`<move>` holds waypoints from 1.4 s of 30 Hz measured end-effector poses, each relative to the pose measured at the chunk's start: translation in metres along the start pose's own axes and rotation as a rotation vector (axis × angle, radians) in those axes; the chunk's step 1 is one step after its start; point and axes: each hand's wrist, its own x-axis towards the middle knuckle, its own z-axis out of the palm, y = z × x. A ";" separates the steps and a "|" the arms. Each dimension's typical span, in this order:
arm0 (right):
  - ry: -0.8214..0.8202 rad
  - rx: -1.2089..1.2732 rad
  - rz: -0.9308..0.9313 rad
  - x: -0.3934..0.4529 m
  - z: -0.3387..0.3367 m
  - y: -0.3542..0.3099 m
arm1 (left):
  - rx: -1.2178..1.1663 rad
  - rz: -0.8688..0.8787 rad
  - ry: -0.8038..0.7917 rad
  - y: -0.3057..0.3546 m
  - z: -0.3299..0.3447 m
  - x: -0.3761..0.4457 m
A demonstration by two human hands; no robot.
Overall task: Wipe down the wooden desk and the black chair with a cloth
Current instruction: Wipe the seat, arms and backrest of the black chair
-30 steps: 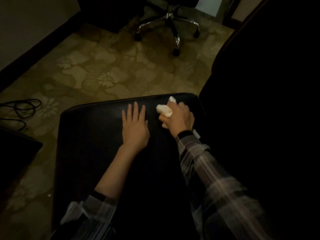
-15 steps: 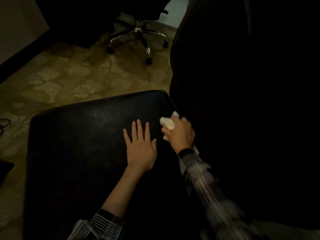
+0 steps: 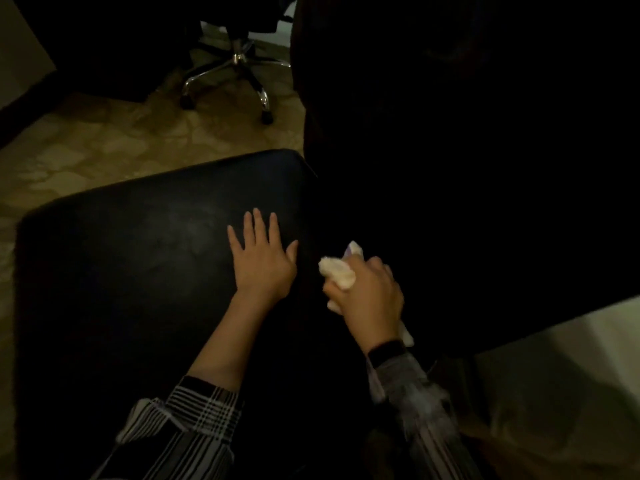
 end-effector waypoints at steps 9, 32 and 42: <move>0.037 -0.049 0.007 -0.008 -0.004 0.007 | -0.006 0.191 -0.089 0.004 -0.001 -0.051; 0.358 -0.057 -0.222 -0.032 0.003 0.054 | -0.053 0.201 -0.309 0.040 -0.008 -0.108; 0.002 0.241 0.030 -0.035 -0.133 0.012 | -0.067 0.282 -0.638 0.035 -0.153 -0.141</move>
